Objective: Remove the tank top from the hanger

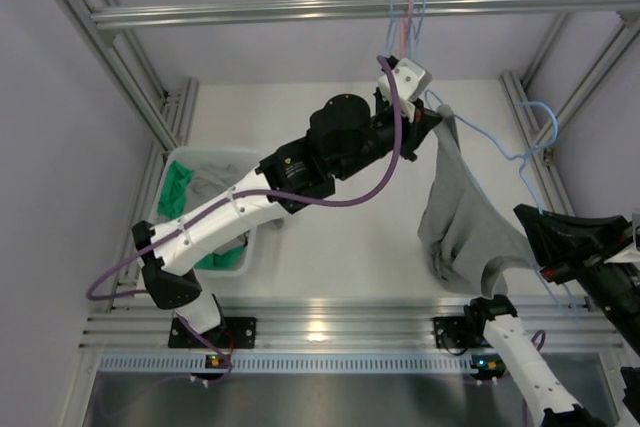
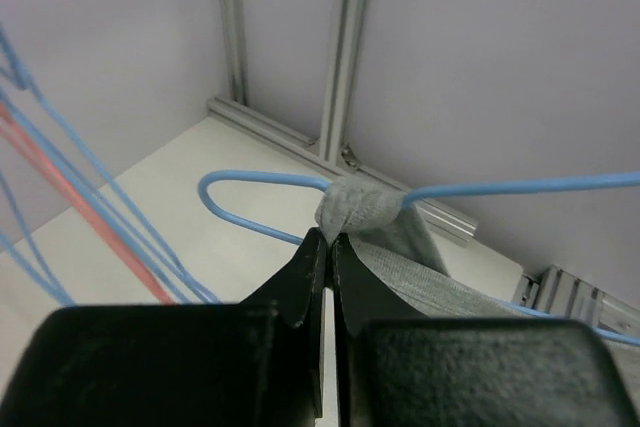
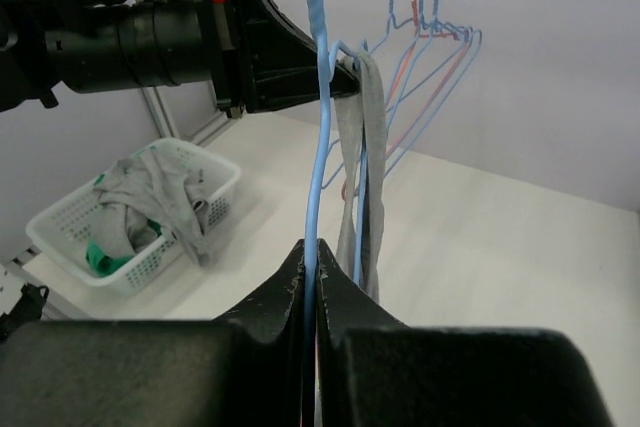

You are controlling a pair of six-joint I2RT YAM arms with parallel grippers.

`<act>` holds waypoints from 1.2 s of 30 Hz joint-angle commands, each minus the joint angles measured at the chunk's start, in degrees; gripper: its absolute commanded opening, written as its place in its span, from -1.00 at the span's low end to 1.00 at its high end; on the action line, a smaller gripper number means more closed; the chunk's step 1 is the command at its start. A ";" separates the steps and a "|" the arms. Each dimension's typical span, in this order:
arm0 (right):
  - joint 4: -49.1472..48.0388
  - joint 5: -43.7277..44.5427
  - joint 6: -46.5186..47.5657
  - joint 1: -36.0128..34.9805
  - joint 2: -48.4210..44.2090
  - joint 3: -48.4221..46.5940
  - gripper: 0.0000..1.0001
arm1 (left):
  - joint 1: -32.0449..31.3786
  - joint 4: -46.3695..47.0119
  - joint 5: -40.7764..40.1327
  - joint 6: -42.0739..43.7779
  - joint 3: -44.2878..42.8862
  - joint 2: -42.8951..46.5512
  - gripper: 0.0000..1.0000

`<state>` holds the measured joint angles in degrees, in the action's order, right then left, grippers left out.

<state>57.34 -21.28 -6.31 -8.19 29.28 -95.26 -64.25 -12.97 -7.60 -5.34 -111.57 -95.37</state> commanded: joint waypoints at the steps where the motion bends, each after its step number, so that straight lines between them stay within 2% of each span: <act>1: 1.89 1.58 4.54 -3.58 2.27 -0.80 -1.00 | 0.00 3.39 -12.15 -1.95 2.57 6.76 -1.00; 3: 3.47 2.29 7.78 -7.01 2.54 -0.80 -1.00 | 0.00 3.48 -20.30 -3.61 3.90 8.35 -1.00; 7: 6.02 0.90 10.52 -13.07 3.07 -3.08 -1.00 | 0.09 3.74 -28.16 -5.20 6.80 12.83 -1.00; 11: 6.73 -3.41 12.37 -17.56 3.07 -4.67 -1.00 | 0.09 3.66 -29.41 -5.38 9.08 15.74 -1.00; 22: 6.82 -3.60 14.92 -21.26 4.56 -6.07 -1.00 | 0.09 3.39 -30.38 -5.11 13.92 22.42 -1.00; 24: 5.77 -3.24 14.31 -21.26 4.82 -6.69 -1.00 | 0.09 3.39 -26.96 -5.73 15.67 24.87 -1.00; 25: 0.72 -3.59 11.69 -21.17 4.48 -5.04 -1.00 | 0.09 3.48 -24.77 -6.34 18.20 26.02 -1.00; 27: -6.85 -8.06 8.08 -20.91 3.34 -1.78 -1.00 | 0.09 3.48 -14.07 -6.87 21.20 29.43 -1.00; 28: -10.81 -9.73 2.93 -20.56 3.33 1.45 -1.00 | 0.09 3.39 -9.59 -7.48 24.26 30.59 -1.00; 29: -18.94 -13.49 0.62 -20.47 4.20 2.96 -1.00 | 0.09 3.48 0.55 -7.66 25.69 31.55 -1.00; 31: -26.89 -16.15 -6.65 -20.12 5.69 6.64 -1.00 | 0.09 3.57 12.10 -8.45 29.63 33.49 -1.00; 32: -35.11 -17.99 -9.05 -20.20 7.36 8.15 -1.00 | 0.00 3.57 17.12 -8.98 30.96 33.85 -1.00; 33: -39.28 -18.27 -11.60 -20.20 8.16 9.47 -1.00 | 0.00 3.57 24.66 -9.59 32.37 34.37 -1.00; 35: -48.51 -16.62 -18.55 -20.20 9.21 14.74 -1.00 | -0.70 3.74 28.50 -10.56 36.48 34.99 -1.00; 36: -57.08 -15.47 -21.79 -20.20 9.83 16.50 -1.00 | -1.14 3.74 28.51 -10.74 38.34 35.77 -1.00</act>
<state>26.11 -35.64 -15.44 -28.34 35.99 -82.43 -64.53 -11.64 5.48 -13.91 -77.73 -60.27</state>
